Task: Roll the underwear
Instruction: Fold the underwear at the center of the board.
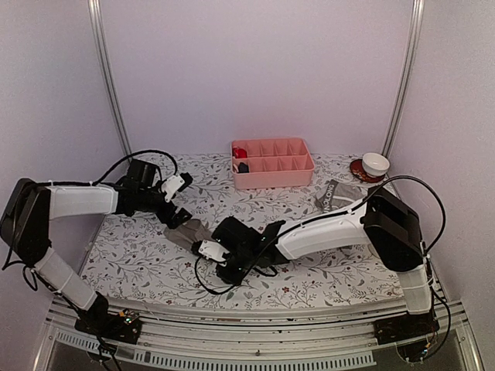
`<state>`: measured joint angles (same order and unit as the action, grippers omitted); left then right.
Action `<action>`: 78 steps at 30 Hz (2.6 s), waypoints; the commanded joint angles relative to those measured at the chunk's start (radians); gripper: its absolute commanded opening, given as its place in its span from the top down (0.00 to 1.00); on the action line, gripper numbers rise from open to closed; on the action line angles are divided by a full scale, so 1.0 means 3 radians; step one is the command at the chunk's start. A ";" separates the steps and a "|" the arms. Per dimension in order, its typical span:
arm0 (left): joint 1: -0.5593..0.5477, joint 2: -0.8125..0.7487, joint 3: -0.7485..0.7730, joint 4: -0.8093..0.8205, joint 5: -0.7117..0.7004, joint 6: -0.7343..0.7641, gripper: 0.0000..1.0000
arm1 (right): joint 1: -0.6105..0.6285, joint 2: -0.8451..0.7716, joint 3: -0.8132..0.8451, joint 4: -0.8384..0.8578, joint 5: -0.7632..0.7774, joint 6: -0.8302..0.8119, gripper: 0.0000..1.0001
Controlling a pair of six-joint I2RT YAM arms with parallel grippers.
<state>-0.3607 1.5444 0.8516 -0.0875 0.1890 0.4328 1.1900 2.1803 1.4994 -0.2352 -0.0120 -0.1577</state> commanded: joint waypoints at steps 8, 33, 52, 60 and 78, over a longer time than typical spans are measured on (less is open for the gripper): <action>0.0200 -0.0326 -0.0297 -0.0188 -0.0050 0.0363 0.01 | -0.0672 -0.0072 -0.0251 -0.0024 0.0435 -0.0114 0.96; 0.0204 0.0050 -0.0459 0.0197 -0.0490 0.0469 0.02 | -0.0589 -0.0344 0.0023 0.0512 0.0381 -0.0440 0.72; 0.0302 0.0346 -0.0288 -0.0010 -0.0354 0.0319 0.02 | -0.0607 0.0529 0.1164 0.0270 0.0049 -0.1204 0.38; 0.0372 0.0181 -0.0189 -0.0174 -0.0130 0.0282 0.02 | -0.0600 0.0936 0.1589 0.0106 0.0159 -0.1351 0.33; 0.0483 0.0153 -0.0063 -0.0322 0.0263 0.0325 0.01 | -0.0590 0.1176 0.1823 0.0212 0.0244 -0.1381 0.45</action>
<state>-0.2260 1.5711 0.8223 -0.2073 0.2543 0.5411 1.0080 2.5092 2.0224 -0.2005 0.0471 -0.5674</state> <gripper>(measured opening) 0.985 0.566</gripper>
